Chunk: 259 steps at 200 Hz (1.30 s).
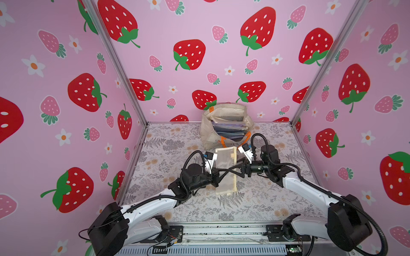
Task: Put the pencil pouch into the canvas bag
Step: Pick up the pencil pouch from the center of the board, then place the pencil pouch in the canvas bag.
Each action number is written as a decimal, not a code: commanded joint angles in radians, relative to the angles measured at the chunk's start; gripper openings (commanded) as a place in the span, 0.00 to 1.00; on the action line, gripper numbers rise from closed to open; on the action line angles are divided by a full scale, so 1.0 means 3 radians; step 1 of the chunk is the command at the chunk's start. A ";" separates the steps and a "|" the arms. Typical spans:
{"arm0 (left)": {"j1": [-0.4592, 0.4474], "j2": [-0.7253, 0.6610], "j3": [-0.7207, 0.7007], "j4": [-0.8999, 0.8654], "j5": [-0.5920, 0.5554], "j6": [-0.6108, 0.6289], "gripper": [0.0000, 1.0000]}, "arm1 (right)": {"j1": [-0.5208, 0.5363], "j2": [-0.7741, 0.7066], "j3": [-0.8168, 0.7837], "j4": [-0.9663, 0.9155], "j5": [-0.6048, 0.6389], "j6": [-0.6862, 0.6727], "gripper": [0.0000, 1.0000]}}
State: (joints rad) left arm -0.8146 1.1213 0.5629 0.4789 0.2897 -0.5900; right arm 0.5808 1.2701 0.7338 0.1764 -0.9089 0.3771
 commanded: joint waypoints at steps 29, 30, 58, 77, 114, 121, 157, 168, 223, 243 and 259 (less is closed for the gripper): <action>-0.0026 -0.0118 -0.0058 0.0008 0.0149 0.0175 0.00 | 0.0205 -0.0148 -0.0011 0.0570 -0.0228 0.0116 0.38; -0.0028 -0.0115 -0.0059 0.0006 0.0146 0.0173 0.00 | 0.0208 -0.0151 -0.0009 0.0571 -0.0228 0.0112 0.37; -0.0025 -0.0117 -0.0060 -0.0048 0.0064 0.0156 0.00 | 0.0224 -0.0250 -0.0003 0.0549 -0.0215 0.0052 0.14; -0.0025 -0.0122 -0.0051 -0.0120 -0.0024 0.0161 0.00 | 0.0226 -0.0309 0.0007 0.0510 -0.0172 0.0003 0.01; -0.0012 -0.0191 -0.0046 -0.0430 -0.0354 0.0151 0.43 | 0.0216 -0.0436 0.0305 -0.0219 0.0090 -0.0455 0.00; 0.0002 -0.0211 -0.0048 -0.0521 -0.0433 0.0137 0.55 | 0.0212 -0.0454 0.0416 -0.0414 0.0187 -0.0604 0.00; 0.0161 -0.0345 -0.0169 -0.0800 -0.0755 -0.0049 0.86 | 0.0024 -0.0111 0.1478 -0.1641 0.0931 -0.1548 0.00; 0.0235 -0.0395 -0.0223 -0.0839 -0.0771 -0.0093 0.87 | -0.0072 0.0129 0.1875 -0.1885 0.1108 -0.1814 0.00; 0.0558 -0.0584 -0.0430 -0.0901 -0.0614 -0.0155 0.88 | -0.0371 0.1416 0.3870 -0.2498 0.1768 -0.2911 0.00; 0.0687 -0.0569 -0.0453 -0.0873 -0.0527 -0.0172 0.88 | -0.0371 0.1866 0.4456 -0.2558 0.1960 -0.3195 0.00; 0.0783 -0.0544 -0.0454 -0.0861 -0.0386 -0.0173 0.88 | -0.0371 0.2218 0.4887 -0.2643 0.2068 -0.3414 0.00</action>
State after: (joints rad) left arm -0.6159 0.9569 0.4332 0.2115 0.1188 -0.6338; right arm 0.4644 1.8202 2.0415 -0.5236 -0.3744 -0.4587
